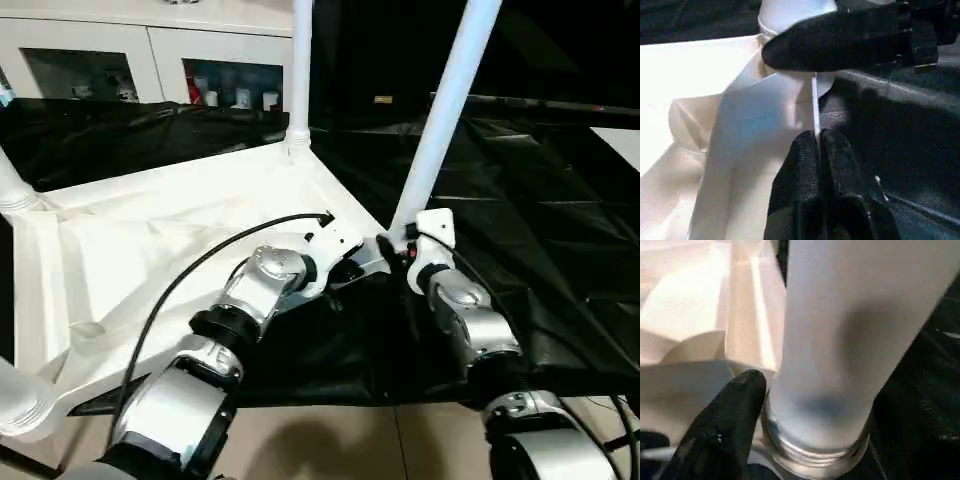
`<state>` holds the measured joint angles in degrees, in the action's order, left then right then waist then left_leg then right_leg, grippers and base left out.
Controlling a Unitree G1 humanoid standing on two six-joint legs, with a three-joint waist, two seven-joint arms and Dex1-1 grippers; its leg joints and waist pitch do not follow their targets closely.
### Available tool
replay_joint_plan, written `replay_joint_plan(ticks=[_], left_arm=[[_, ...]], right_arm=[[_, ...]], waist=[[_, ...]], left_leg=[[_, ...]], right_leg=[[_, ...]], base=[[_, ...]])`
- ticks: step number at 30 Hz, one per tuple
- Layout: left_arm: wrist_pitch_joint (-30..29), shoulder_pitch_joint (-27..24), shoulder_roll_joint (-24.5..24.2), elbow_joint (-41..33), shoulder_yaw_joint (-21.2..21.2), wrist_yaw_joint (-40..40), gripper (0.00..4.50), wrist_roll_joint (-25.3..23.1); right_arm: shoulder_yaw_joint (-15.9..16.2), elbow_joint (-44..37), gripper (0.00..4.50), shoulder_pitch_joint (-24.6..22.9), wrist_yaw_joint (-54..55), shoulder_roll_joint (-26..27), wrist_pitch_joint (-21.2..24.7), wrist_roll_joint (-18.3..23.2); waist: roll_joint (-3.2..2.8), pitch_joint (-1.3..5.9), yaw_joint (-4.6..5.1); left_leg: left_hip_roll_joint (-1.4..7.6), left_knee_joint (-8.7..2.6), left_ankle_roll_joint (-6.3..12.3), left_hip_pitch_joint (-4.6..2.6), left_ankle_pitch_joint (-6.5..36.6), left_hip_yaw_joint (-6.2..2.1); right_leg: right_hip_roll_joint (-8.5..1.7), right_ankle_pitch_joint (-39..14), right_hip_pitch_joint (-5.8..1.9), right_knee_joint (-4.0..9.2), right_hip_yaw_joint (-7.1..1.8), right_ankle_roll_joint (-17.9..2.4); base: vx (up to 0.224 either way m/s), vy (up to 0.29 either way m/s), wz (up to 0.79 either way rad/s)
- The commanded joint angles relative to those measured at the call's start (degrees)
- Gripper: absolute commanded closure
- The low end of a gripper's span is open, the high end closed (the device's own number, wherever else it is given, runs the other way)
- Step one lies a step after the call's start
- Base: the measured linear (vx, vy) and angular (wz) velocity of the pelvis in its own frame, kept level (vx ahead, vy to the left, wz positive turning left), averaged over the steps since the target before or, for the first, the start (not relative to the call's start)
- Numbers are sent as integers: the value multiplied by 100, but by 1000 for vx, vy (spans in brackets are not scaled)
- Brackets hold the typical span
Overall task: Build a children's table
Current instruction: Rotate leg to tighten
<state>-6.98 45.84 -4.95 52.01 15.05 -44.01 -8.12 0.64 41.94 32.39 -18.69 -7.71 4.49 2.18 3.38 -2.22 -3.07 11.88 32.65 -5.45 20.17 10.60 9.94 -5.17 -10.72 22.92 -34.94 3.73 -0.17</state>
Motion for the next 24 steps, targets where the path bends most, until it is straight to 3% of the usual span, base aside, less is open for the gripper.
replay_joint_plan(ticks=[1,4,8,14,19,24], left_arm=[[127,-220,-176,15,119,-482,450,44],[306,-284,-363,-23,117,-709,450,49],[472,-482,-681,-323,120,-1586,450,297],[546,-691,-961,-603,187,-2179,450,400],[509,-785,-1037,-784,192,-2350,450,448],[502,-791,-1026,-816,198,-2351,450,442]], right_arm=[[314,-304,85,-174,-973,-307,210,70],[440,-640,85,-299,-1657,-692,230,106],[619,-1156,85,-504,-2784,-1307,187,279],[508,-1412,85,-514,-3377,-1530,318,589],[577,-1510,85,-520,-3749,-1542,431,725],[728,-1254,85,-441,-3761,-1518,303,517]], waist=[[6,300,-43],[2,319,-39],[-7,301,-59],[1,278,-51],[9,287,-70],[23,291,-77]], left_leg=[[83,-355,307,57,1173,1],[97,-321,460,51,881,11],[114,-318,609,41,866,20],[144,-348,454,1,1209,21],[139,-344,425,12,1069,19],[131,-336,404,15,990,24]], right_leg=[[-261,-1144,-318,474,-225,-1003],[-254,-535,-326,402,-228,-1213],[-266,-441,-331,396,-231,-1372],[-279,-1008,-285,439,-238,-1372],[-275,-863,-297,405,-241,-1353],[-287,-893,-294,406,-240,-1337]], base=[[0,0,0],[0,0,0],[0,0,0],[0,0,0],[0,0,0],[0,0,0]])
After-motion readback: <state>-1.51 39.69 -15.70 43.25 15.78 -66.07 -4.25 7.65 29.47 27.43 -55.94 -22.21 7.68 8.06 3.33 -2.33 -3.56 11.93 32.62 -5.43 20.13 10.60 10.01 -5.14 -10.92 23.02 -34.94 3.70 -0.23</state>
